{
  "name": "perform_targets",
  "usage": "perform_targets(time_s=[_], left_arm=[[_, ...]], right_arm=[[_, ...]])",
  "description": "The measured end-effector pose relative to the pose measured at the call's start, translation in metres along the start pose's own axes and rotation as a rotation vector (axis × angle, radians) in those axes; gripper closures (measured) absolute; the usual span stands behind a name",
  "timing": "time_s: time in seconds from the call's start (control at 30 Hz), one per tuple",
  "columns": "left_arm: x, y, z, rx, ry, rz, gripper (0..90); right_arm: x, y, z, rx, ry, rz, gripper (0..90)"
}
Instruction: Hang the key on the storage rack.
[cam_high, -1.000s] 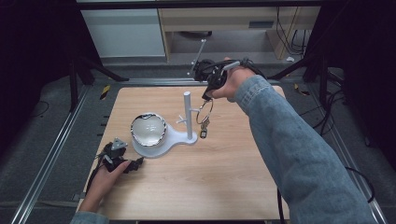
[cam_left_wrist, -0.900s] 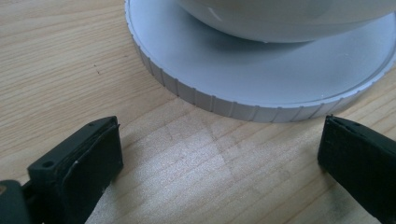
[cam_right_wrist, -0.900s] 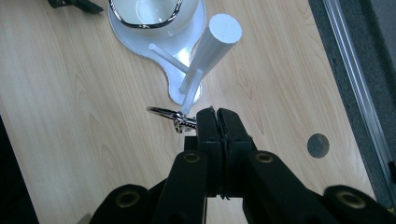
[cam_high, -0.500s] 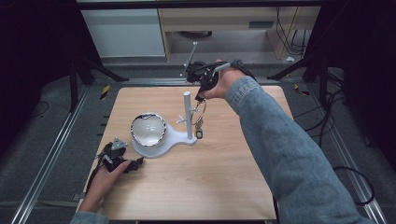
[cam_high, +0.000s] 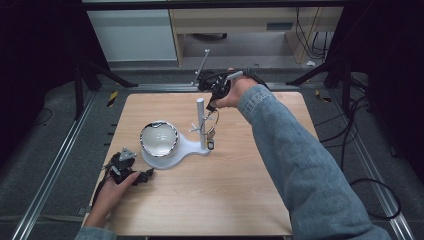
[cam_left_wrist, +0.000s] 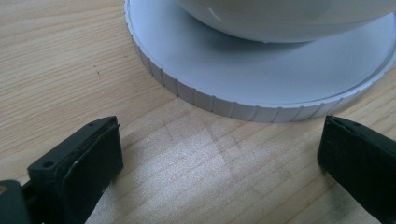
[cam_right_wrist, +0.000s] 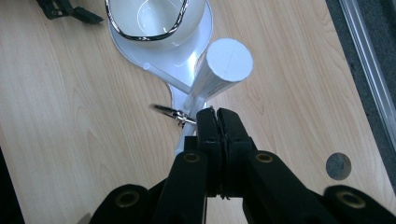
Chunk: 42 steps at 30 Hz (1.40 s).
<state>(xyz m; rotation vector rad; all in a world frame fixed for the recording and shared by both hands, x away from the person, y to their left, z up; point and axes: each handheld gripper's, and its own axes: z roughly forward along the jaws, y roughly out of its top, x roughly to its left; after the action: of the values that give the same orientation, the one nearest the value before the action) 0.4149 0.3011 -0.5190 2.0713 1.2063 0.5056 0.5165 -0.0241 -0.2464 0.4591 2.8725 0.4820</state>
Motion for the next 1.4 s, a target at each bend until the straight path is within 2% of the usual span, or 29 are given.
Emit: perform_targets(time_s=[0.87,1.17,1.27,1.3,1.33,1.4], left_arm=[[0.001,0.0,0.0,0.0,-0.003,0.003,0.0],[0.001,0.0,0.0,0.0,-0.003,0.003,0.0],[0.001,0.0,0.0,0.0,-0.003,0.003,0.0],[0.001,0.0,0.0,0.0,-0.003,0.003,0.0],[0.001,0.0,0.0,0.0,-0.003,0.003,0.0],[0.001,0.0,0.0,0.001,-0.003,0.003,0.0]], right_arm=[[-0.012,-0.01,0.017,-0.017,0.019,0.044,88.1],[-0.014,-0.014,0.014,-0.017,0.013,0.057,77.0],[-0.018,-0.018,0.009,-0.026,-0.008,0.074,68.5],[-0.018,-0.018,0.009,-0.026,-0.008,0.074,68.5],[-0.02,-0.021,0.008,-0.031,-0.024,0.088,62.6],[-0.022,-0.023,0.007,-0.033,-0.039,0.094,56.6]])
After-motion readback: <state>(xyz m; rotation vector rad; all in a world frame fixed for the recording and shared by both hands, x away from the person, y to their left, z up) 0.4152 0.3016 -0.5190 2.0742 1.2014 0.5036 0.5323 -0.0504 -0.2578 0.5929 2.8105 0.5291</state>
